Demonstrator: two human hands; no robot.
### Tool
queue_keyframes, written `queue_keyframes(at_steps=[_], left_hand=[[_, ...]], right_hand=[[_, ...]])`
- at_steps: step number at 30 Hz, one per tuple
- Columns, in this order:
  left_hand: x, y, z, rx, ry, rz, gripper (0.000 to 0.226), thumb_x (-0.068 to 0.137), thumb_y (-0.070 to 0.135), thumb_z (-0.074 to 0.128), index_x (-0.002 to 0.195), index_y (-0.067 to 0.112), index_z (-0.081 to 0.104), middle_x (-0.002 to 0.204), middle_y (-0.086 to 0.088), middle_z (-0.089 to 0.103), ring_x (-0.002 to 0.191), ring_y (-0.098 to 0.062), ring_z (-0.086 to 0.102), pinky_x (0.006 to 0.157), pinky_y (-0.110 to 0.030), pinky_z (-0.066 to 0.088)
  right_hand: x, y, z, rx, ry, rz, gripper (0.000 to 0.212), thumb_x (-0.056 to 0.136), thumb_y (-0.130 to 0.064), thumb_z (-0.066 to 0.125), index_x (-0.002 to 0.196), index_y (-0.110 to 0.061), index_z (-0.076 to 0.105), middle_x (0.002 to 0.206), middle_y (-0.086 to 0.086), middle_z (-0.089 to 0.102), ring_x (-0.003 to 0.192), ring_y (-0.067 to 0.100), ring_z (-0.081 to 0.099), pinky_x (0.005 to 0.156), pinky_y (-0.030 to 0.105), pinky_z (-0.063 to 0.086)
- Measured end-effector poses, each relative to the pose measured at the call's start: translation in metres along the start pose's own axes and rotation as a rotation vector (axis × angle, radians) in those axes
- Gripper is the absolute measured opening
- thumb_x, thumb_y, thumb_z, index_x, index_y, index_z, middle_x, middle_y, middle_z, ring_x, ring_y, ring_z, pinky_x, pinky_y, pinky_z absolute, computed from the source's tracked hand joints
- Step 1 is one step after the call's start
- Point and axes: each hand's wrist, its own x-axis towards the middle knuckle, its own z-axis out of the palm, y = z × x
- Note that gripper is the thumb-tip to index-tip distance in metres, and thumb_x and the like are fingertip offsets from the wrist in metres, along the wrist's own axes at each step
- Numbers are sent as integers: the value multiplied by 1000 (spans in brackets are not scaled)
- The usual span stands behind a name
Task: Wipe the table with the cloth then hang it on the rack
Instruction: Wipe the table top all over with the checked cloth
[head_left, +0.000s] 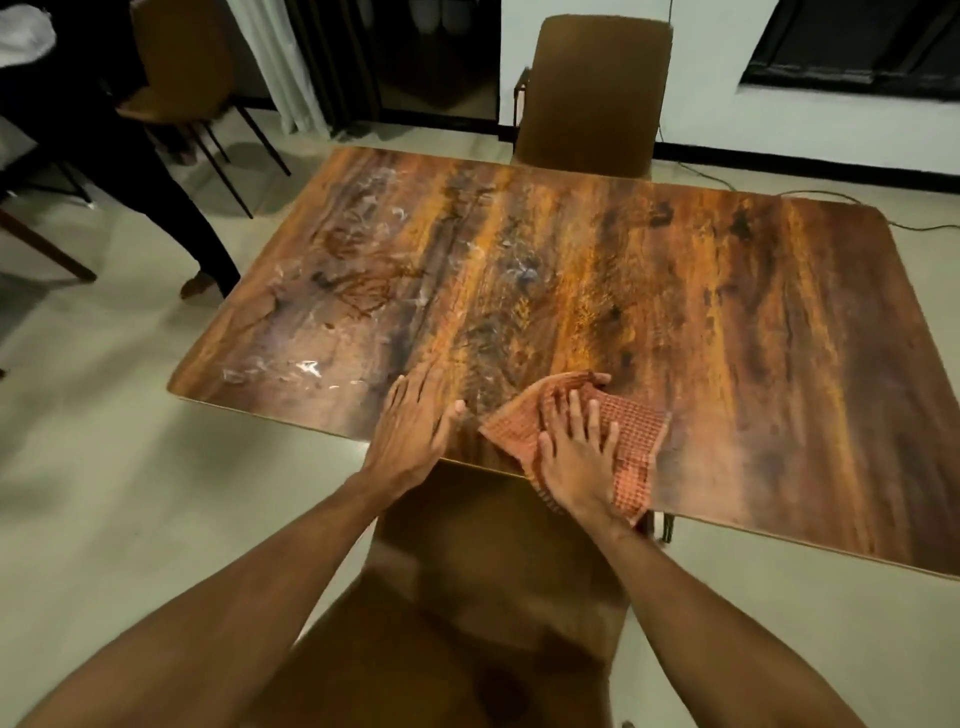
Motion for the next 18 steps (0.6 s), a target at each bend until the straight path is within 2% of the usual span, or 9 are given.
queue_keyframes(at_steps=[2, 4, 7, 9, 12, 15, 16, 18], left_hand=[[2, -37, -18, -31, -13, 3, 68, 101, 58, 22, 159, 23, 20, 167, -3, 19, 153, -22, 19, 127, -46, 11], [0, -71, -36, -49, -29, 1, 67, 100, 59, 24, 158, 25, 20, 167, -2, 19, 154, -22, 19, 127, -46, 11], [-1, -114, -60, -70, -30, -5, 68, 100, 60, 24, 158, 23, 22, 167, -3, 21, 154, -24, 20, 127, -44, 12], [0, -139, -72, -49, -32, 3, 70, 101, 60, 22, 158, 21, 22, 167, -4, 22, 153, -25, 21, 126, -41, 10], [3, -164, -83, -69, -46, 10, 65, 104, 53, 29, 159, 19, 21, 167, -5, 21, 153, -26, 21, 126, -46, 15], [14, -176, -87, -82, -69, 38, 63, 105, 52, 29, 158, 19, 22, 167, -6, 21, 152, -26, 23, 126, -48, 17], [20, -180, -89, -90, -71, 36, 63, 104, 53, 29, 158, 21, 21, 167, -5, 21, 152, -26, 23, 126, -48, 18], [27, -190, -95, -111, -70, 21, 63, 104, 55, 29, 159, 25, 18, 167, -2, 19, 153, -25, 22, 125, -48, 19]], right_hand=[[6, -49, 16, -55, -29, -115, 59, 110, -47, 22, 165, -32, 8, 174, 0, -4, 160, 29, -8, 127, 59, -5], [21, -68, 13, -28, -77, -117, 59, 111, -49, 20, 165, -36, 1, 173, -3, -11, 159, 25, -12, 127, 57, -8], [38, -62, 0, -2, -67, 78, 61, 111, -48, 21, 165, -34, -2, 174, 0, -11, 160, 28, -11, 127, 59, -5], [39, -83, 0, -35, -42, 160, 63, 111, -44, 24, 165, -31, -6, 173, 5, -13, 159, 34, -11, 126, 62, -3], [38, -170, 29, -83, -69, -64, 62, 111, -44, 22, 165, -29, -2, 172, 3, -16, 159, 33, -13, 126, 59, -9], [45, -225, 49, -106, -100, -251, 60, 110, -49, 18, 165, -35, -1, 173, -3, -12, 160, 27, -12, 127, 58, -4], [51, -221, 48, -94, -87, -228, 59, 110, -52, 17, 164, -37, -2, 173, -4, -13, 159, 25, -13, 128, 57, -3], [59, -190, 38, -34, -45, -50, 59, 110, -53, 15, 164, -39, -2, 172, -4, -14, 159, 24, -15, 127, 58, -4]])
